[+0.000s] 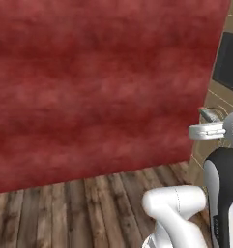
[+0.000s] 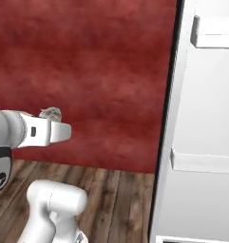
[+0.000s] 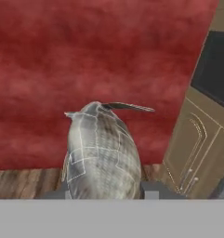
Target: Take the fish out of the fridge, briefly rinse it in the sink, and place it on the tray next to the sink.
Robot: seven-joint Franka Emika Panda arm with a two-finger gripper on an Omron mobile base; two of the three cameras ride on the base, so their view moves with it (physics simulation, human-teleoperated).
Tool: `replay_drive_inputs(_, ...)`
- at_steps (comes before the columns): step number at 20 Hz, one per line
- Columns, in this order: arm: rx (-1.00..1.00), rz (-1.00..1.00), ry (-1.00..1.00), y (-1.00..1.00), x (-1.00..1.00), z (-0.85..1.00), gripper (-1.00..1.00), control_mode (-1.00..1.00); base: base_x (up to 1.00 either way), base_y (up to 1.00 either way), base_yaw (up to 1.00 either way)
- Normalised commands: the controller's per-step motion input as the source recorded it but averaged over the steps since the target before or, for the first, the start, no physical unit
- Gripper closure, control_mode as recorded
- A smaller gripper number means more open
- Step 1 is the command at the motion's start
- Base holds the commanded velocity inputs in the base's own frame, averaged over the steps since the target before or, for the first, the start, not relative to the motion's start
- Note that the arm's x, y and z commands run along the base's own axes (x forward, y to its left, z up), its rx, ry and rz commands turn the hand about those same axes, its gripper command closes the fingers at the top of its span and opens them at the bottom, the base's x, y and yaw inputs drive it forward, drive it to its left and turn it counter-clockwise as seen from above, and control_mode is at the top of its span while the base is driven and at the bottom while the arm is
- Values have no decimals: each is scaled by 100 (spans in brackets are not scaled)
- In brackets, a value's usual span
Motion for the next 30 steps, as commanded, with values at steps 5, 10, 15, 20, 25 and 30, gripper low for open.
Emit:
replay_drive_inputs(5,0,0,0,0,0,0,100,100,0,12,93)
replay_drive_inputs(10,0,0,0,0,0,0,100,100,0,10,93)
replay_drive_inputs(15,0,0,0,0,0,0,100,100,0,9,92)
replay_drive_inputs(20,0,0,0,0,0,0,100,100,1,9,88)
replay_drive_inputs(25,0,0,0,0,0,0,100,100,14,5,82)
replay_drive_inputs(30,0,0,0,0,0,0,100,100,14,2,83)
